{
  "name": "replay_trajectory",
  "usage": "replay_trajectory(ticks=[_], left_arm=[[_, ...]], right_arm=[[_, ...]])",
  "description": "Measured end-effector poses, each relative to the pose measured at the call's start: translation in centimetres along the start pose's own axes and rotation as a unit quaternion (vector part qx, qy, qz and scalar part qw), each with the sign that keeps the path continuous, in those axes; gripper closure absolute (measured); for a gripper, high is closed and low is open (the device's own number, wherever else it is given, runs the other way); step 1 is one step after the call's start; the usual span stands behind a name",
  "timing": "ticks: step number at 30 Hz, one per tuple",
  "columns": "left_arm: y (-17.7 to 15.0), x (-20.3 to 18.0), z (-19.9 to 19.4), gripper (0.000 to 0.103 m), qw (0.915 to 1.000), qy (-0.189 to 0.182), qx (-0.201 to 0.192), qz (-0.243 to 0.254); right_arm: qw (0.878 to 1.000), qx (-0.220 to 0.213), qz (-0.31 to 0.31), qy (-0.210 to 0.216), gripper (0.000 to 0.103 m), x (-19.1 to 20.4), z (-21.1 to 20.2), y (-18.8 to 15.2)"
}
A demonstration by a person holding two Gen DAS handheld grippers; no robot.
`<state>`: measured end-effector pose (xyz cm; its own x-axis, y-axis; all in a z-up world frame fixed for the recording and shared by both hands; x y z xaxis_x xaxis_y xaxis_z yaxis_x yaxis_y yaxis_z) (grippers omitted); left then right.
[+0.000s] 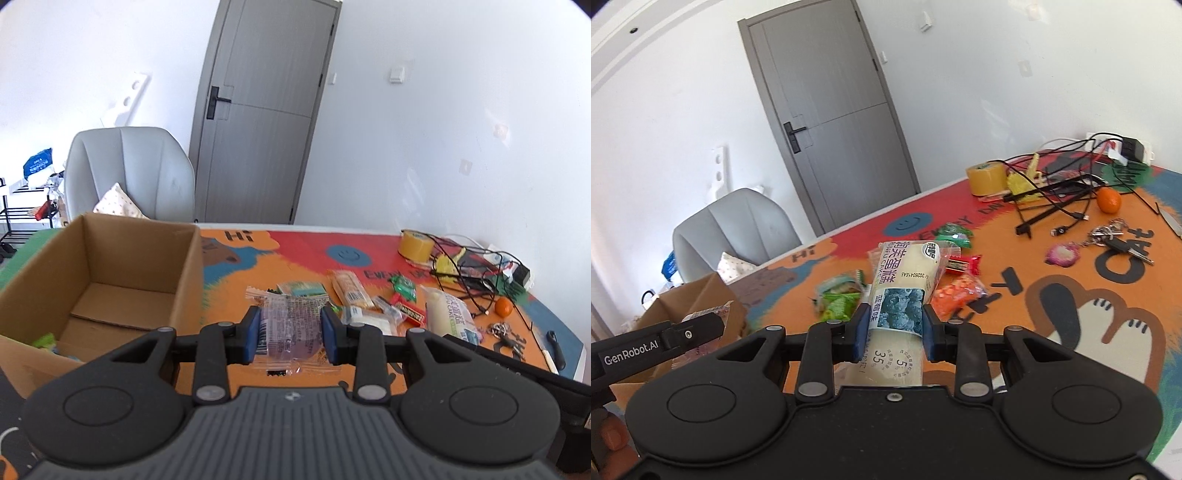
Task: Organize snacks
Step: 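Grasp the white bread bag with the right gripper while the left holds the pastry, then carry the pastry and bread bag over the box and release both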
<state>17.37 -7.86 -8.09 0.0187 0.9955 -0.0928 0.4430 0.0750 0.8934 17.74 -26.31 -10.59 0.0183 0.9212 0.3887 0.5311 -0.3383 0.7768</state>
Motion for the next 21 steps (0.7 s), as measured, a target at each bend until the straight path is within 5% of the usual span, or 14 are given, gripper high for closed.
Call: replay_trajectory(ticks=[21], left_arm=[[2.4, 5.7, -2.9, 0.069, 0.9981, 0.035, -0.036, -0.036]], right_arm=[[0.996, 0.001, -0.043, 0.075, 0.073, 7.6, 0.6, 0.4]])
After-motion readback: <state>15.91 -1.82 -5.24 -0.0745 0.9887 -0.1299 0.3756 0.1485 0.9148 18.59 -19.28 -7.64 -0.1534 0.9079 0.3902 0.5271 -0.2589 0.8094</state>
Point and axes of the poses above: each gripper's, at about its wrist camera, not at the fingertips, and z roughly the way its jaws point, x to its left, y to its top, the point moved 3 cm from there along z, roughly the way its jaws point, and after that the axes turned 6 degrees about z, right-handed, at the moved point
